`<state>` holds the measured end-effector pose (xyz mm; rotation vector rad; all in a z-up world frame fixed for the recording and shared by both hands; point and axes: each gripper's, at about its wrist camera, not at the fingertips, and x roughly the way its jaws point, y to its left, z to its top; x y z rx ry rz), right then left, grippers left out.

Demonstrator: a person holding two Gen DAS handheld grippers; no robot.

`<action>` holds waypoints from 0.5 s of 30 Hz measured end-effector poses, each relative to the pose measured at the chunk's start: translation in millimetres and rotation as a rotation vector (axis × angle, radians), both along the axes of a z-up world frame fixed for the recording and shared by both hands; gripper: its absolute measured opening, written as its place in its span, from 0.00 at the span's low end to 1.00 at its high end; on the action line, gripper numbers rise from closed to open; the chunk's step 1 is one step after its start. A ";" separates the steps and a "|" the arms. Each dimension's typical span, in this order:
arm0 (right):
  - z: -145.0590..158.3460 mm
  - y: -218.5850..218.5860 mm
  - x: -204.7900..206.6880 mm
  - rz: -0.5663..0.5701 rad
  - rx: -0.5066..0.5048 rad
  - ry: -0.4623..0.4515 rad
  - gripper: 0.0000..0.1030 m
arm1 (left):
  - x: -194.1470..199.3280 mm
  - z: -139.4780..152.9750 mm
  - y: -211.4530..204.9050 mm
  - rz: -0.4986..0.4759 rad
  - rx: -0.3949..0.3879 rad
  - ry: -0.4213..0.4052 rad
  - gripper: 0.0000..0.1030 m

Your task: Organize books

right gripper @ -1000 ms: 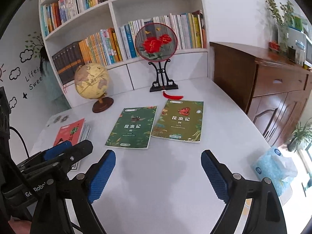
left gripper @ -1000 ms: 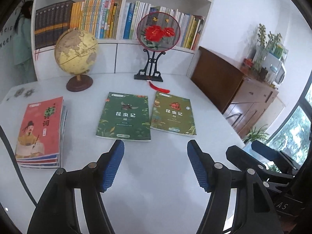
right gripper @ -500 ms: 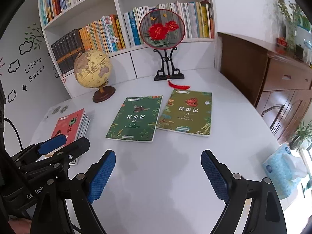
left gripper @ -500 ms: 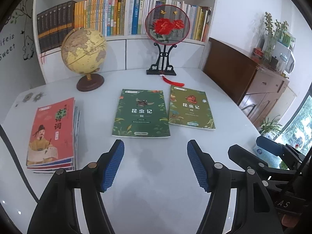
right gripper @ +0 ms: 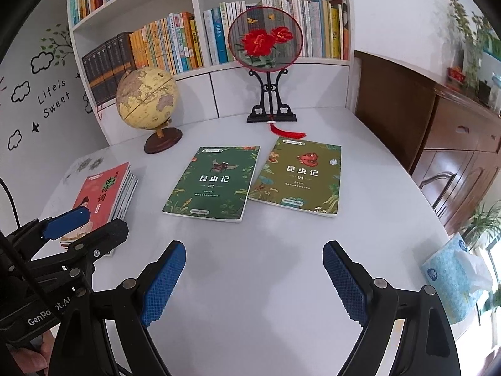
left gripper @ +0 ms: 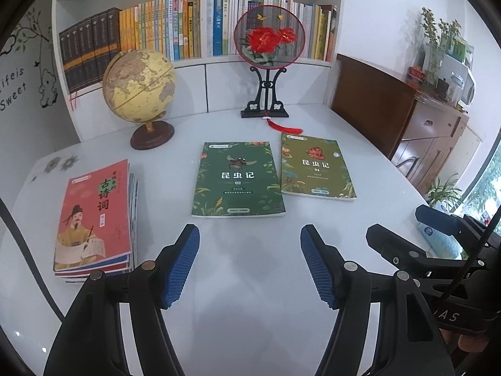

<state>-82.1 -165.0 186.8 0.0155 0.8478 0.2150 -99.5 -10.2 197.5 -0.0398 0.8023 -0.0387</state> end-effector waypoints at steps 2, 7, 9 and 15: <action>0.3 0.5 -0.6 0.001 0.005 -0.002 0.86 | -1.4 -0.6 1.0 0.001 0.002 0.002 0.63; -0.6 2.7 -3.0 0.012 0.006 0.007 0.86 | -4.8 -0.9 2.5 0.013 0.011 0.002 0.63; -0.7 3.4 -3.6 0.016 0.006 0.006 0.86 | -6.1 -0.2 2.2 0.017 0.018 -0.001 0.63; -1.1 4.5 -4.0 0.022 0.012 0.012 0.86 | -8.3 -0.3 2.2 0.029 0.026 0.008 0.64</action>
